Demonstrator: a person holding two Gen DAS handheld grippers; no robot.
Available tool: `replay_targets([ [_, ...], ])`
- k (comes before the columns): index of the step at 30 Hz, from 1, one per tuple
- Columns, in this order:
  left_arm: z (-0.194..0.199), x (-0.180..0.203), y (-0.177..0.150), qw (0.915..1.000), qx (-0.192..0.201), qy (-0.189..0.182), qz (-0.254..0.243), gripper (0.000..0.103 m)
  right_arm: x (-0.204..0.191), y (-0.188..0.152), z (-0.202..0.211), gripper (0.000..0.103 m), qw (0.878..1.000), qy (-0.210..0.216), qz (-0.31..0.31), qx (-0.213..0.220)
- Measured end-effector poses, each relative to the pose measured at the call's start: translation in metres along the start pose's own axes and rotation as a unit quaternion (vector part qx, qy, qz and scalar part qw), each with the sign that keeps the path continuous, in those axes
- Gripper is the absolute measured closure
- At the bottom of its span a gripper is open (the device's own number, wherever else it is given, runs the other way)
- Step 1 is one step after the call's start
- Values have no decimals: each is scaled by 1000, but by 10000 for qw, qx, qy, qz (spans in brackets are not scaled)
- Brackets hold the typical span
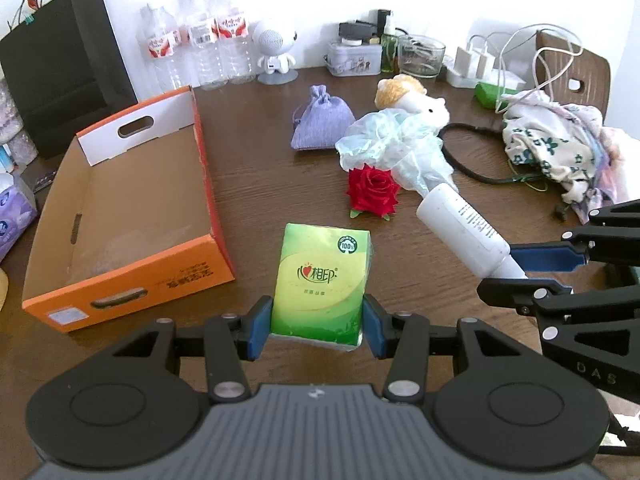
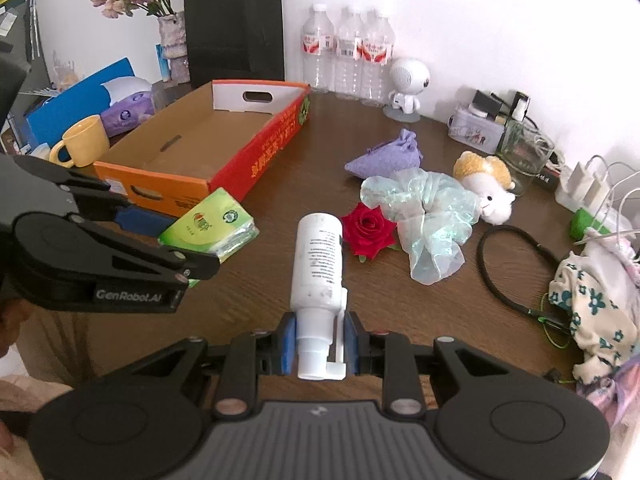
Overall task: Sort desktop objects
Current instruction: 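Carry the tissue pack with the left gripper while the right gripper carries the spray bottle over the orange tray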
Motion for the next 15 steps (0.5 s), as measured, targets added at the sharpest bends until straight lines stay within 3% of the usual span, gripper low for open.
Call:
replay_targets([
  [15, 53, -38, -20, 9988, 277, 297, 263, 55, -53, 18, 28, 79, 9992, 47, 304, 244],
])
Point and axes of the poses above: each gripper's, at about its wrist camera, not at the fingertips, and z roughly against the way its jaws point, x to its right, y to its top, the point moved 4 cm from there along -z, roughly the way its jaws point, and after that the axes turned 15 degrees about z, right-handed, at the moved point
